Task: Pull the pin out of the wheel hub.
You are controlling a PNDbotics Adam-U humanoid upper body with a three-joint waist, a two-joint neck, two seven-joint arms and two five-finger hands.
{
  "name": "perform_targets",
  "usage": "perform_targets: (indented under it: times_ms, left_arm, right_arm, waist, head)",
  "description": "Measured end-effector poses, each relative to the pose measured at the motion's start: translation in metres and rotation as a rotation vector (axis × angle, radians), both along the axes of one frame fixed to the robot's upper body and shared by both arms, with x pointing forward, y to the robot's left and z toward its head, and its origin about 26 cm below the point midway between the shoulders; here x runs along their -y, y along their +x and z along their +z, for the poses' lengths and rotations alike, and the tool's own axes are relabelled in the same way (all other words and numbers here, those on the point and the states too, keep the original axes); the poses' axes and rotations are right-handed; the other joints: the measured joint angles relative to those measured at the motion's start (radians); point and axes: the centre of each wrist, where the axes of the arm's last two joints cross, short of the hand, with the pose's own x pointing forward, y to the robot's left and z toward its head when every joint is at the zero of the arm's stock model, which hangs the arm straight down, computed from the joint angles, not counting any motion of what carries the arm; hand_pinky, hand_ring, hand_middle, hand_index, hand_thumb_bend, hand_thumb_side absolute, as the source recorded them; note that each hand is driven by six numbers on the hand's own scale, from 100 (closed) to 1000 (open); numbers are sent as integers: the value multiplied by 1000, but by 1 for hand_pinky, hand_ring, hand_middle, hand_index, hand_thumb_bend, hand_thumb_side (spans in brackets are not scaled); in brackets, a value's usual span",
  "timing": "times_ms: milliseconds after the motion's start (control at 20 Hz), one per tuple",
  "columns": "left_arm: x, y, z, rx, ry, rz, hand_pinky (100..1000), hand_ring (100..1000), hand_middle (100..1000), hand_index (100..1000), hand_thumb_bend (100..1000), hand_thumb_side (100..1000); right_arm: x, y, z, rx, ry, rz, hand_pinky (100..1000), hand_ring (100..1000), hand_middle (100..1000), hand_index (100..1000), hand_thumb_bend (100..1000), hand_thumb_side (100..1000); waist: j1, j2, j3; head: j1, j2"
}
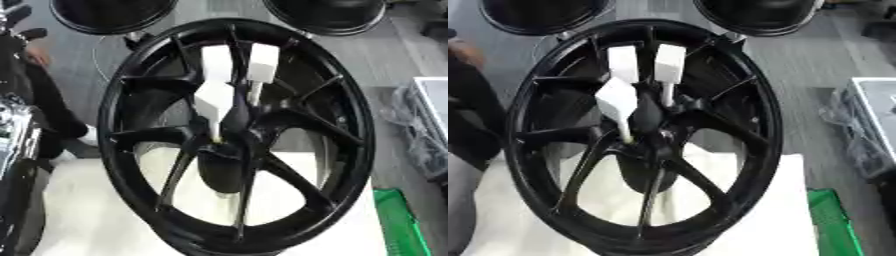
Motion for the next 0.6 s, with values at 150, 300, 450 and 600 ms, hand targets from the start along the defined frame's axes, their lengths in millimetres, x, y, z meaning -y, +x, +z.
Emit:
perform_targets:
  times_ms: [150, 300, 450, 600]
  left_arm:
    - [1, 1, 1, 2, 2, -6, 631, 777, 714, 764, 158, 717]
    - [3, 2, 3, 2, 6, -17, 632, 777, 715, 764, 158, 717]
    - [5, 3, 3, 1, 12, -31, 632, 778, 715, 764, 159, 717]
    - [7, 3, 3, -4, 14, -45, 632, 778, 715, 765, 159, 717]
  right_arm:
    - [28, -14, -29, -18, 5, -143, 739, 698, 758, 871, 100, 148]
    - [41, -30, -56, -32, -23, -233, 849, 840, 874, 934, 100, 292]
    - [44, -47, -79, -46, -70, -295, 859, 870, 902, 947, 100, 374]
    - [39, -64, -90, -39, -120, -335, 856, 868, 904, 947, 100, 388]
  waist:
    - [0, 1, 14]
    - [-1, 1, 31]
    - [-3, -1, 45]
    - [-4, -4, 59]
  head:
    - [-7, 0]
    - [-18, 0]
    - [-31, 0]
    - [-42, 1]
